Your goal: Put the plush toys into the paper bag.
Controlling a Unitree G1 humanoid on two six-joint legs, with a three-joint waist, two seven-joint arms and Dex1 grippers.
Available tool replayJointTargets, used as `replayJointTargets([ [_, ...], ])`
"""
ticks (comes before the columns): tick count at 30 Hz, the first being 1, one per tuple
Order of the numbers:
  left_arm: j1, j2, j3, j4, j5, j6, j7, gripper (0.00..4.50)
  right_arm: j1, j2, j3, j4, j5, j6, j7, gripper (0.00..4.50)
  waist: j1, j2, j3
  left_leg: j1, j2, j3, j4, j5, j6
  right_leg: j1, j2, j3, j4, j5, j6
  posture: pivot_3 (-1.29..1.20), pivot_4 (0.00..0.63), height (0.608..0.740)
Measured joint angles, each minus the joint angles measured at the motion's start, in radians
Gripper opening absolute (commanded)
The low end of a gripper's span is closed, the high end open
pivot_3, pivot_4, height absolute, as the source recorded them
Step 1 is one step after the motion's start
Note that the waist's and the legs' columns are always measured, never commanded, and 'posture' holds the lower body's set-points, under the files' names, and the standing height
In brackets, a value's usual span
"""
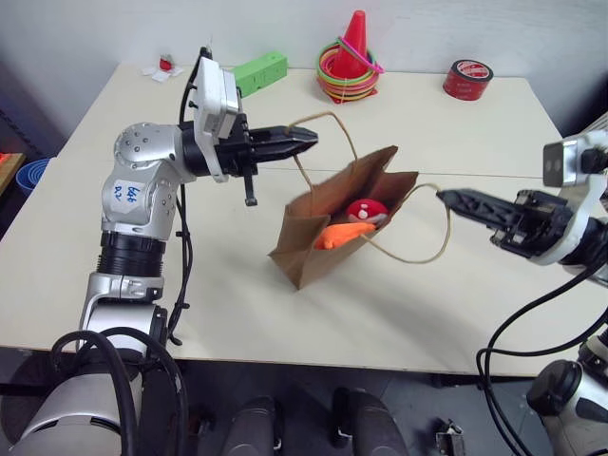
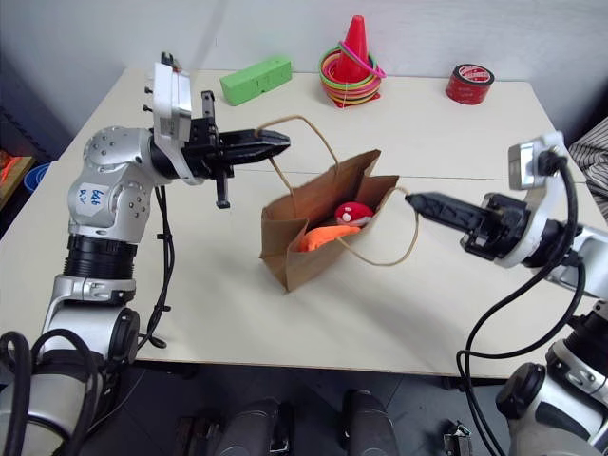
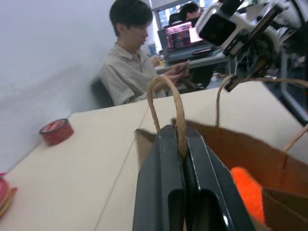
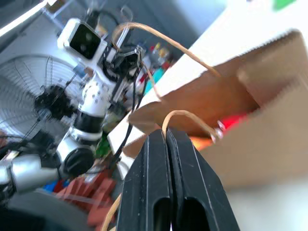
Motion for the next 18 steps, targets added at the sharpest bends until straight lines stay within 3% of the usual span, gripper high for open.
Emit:
replayJointTargets([
  [5,-0.021,-0.016,0.006,0.097,0.028,-0.086,0.000,0.00,-0.012,0.037,-0.006,0.008,0.098,-0.026,-0.143,0.04,0.001,0.000,0.000,0.000,0.000,0.000,0.000,0.000,0.000,0.000,0.000,0.000,0.000,0.000,0.000,0.00,0.150,0.740],
  [6,-0.021,-0.022,0.006,0.100,0.029,-0.092,-0.006,0.19,-0.001,0.052,-0.002,0.007,0.116,-0.042,-0.169,0.01,0.001,0.000,0.000,-0.001,0.000,0.000,0.000,0.000,0.000,0.000,0.000,0.000,0.000,0.000,0.000,0.00,0.150,0.740],
  [9,-0.020,-0.017,0.005,0.095,0.028,-0.080,-0.032,0.78,0.022,0.089,0.015,-0.020,0.128,-0.136,-0.230,0.57,0.001,0.000,0.000,-0.001,-0.001,0.000,0.000,0.000,0.000,-0.001,0.002,0.000,0.000,0.000,0.000,0.00,0.150,0.740],
  [18,0.050,0.112,0.031,0.061,0.025,0.022,-0.047,3.52,0.204,-0.044,0.107,-0.150,0.203,-0.254,-0.204,3.53,0.001,0.000,0.000,-0.001,0.000,0.000,-0.001,-0.001,0.001,0.000,0.001,0.000,-0.001,0.000,0.000,0.00,0.150,0.740],
])
